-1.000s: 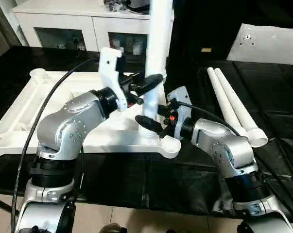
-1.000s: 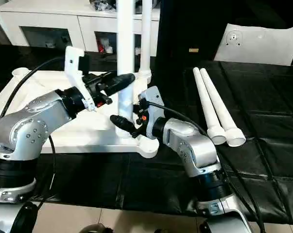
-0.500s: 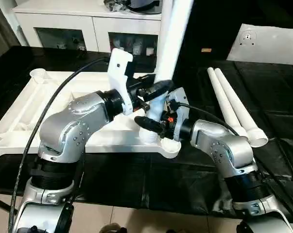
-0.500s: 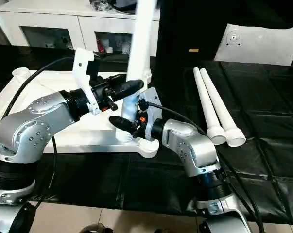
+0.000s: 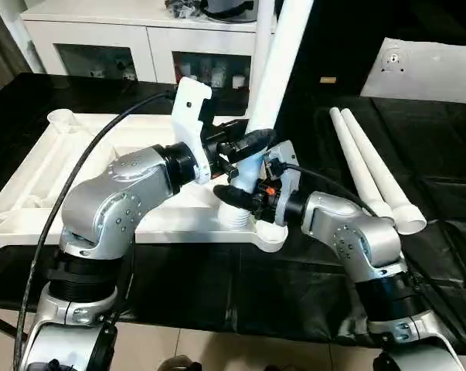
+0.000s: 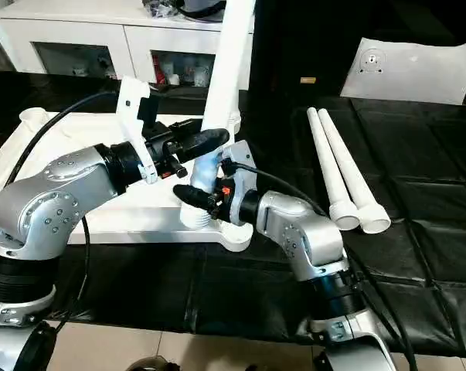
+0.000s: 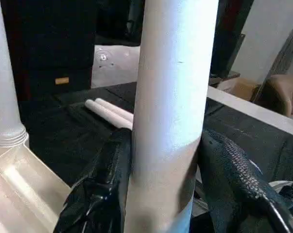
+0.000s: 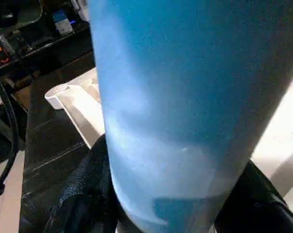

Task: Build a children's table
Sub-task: Pick table leg

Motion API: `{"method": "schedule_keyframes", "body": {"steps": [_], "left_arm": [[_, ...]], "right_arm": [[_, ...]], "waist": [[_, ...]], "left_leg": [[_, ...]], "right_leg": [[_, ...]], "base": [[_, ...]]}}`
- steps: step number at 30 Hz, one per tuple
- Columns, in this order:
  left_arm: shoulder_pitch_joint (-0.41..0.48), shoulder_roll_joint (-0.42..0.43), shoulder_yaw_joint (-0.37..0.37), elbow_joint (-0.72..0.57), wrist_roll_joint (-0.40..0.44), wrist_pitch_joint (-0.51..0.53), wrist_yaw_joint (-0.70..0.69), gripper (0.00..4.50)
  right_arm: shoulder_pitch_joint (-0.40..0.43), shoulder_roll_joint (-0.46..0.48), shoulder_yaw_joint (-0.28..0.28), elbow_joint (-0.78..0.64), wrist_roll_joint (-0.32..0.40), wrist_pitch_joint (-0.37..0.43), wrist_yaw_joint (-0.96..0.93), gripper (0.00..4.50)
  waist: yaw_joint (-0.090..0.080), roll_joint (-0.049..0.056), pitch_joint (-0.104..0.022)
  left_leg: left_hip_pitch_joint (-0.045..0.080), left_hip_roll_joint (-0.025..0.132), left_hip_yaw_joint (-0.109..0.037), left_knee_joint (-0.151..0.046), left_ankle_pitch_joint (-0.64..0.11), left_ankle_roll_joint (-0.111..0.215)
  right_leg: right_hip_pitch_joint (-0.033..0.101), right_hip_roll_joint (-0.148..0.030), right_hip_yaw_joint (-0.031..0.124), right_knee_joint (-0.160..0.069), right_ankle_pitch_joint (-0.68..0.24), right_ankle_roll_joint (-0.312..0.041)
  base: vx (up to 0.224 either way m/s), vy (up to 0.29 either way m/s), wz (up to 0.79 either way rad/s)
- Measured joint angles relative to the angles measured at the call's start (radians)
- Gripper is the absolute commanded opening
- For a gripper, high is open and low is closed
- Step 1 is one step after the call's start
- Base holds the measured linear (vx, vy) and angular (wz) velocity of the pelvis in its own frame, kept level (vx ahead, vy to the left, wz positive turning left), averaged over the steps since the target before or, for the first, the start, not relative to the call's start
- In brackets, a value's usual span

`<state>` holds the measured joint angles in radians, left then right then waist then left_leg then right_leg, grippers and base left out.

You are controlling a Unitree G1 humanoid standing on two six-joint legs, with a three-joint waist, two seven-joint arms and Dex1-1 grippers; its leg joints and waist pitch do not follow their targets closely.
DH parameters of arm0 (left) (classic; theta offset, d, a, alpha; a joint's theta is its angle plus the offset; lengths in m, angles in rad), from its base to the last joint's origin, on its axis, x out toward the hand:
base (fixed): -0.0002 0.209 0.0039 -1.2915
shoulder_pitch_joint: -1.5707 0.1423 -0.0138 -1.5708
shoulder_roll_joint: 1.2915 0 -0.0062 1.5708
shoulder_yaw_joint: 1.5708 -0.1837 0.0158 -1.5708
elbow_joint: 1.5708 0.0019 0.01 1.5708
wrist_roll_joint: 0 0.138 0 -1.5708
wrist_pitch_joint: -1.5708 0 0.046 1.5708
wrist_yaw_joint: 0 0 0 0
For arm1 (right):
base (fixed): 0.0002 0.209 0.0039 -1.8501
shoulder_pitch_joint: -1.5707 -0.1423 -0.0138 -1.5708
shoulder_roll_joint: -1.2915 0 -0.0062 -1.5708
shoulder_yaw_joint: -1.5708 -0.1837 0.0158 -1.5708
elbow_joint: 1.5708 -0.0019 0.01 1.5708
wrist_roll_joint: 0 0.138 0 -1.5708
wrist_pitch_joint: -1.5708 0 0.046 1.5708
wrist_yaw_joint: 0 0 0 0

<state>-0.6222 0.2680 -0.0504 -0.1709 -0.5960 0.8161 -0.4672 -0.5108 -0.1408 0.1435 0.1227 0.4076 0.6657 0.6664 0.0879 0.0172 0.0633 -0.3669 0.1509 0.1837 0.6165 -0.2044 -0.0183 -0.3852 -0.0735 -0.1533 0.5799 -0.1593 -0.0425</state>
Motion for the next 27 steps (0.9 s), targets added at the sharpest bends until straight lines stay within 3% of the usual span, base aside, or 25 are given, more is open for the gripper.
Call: {"method": "schedule_keyframes", "body": {"steps": [1,3,10,18,20,27], "left_arm": [[-0.002,0.001,0.005,0.000,-0.004,0.009,-0.004,2.38],[-0.011,0.002,0.009,-0.003,-0.016,0.025,-0.006,2.52],[-0.012,-0.040,0.070,-0.008,-0.058,0.061,0.009,2.52],[-0.012,-0.133,0.229,-0.008,-0.201,0.081,0.090,2.52],[-0.009,-0.124,0.224,-0.016,-0.200,0.082,0.087,2.52],[-0.002,-0.011,0.047,-0.067,-0.074,0.079,0.018,2.52]], "right_arm": [[0.000,0.001,0.000,0.000,0.000,0.000,0.001,1.93],[0.000,0.002,0.000,0.000,0.000,-0.006,0.003,1.93],[0.000,0.002,-0.010,-0.008,0.001,-0.030,0.013,1.93],[0.004,0.013,-0.039,-0.073,0.009,-0.089,-0.007,1.93],[0.008,0.019,-0.037,-0.074,0.009,-0.092,-0.008,1.93],[0.046,0.033,-0.008,-0.046,0.008,-0.086,-0.005,1.92]], "waist": [[0.000,0.000,0.000],[0.000,0.000,0.000],[0.000,0.000,0.000],[-0.001,0.000,0.000],[-0.001,0.000,0.000],[-0.001,0.000,0.000]], "left_leg": [[0.000,0.000,0.000,0.000,0.000,0.000],[0.000,0.000,0.000,0.000,0.000,0.000],[0.000,0.000,0.000,0.000,0.000,0.000],[0.000,0.000,0.000,0.000,0.000,0.000],[0.000,0.000,0.000,0.000,0.000,0.000],[0.000,0.000,0.000,0.000,0.000,0.000]], "right_leg": [[0.000,0.000,0.000,0.000,0.000,0.000],[0.000,0.000,0.000,0.000,0.000,0.000],[0.000,0.000,0.000,0.000,0.000,0.000],[0.000,0.000,0.000,0.000,0.000,0.000],[0.000,0.000,0.000,0.000,0.000,0.000],[0.000,0.000,0.000,0.000,0.000,0.000]], "base": [[0.000,0.000,0.00],[0.000,0.000,0.00],[0.000,0.000,0.00],[0.000,0.000,0.00],[0.000,0.000,0.00],[0.000,0.000,0.00]]}}
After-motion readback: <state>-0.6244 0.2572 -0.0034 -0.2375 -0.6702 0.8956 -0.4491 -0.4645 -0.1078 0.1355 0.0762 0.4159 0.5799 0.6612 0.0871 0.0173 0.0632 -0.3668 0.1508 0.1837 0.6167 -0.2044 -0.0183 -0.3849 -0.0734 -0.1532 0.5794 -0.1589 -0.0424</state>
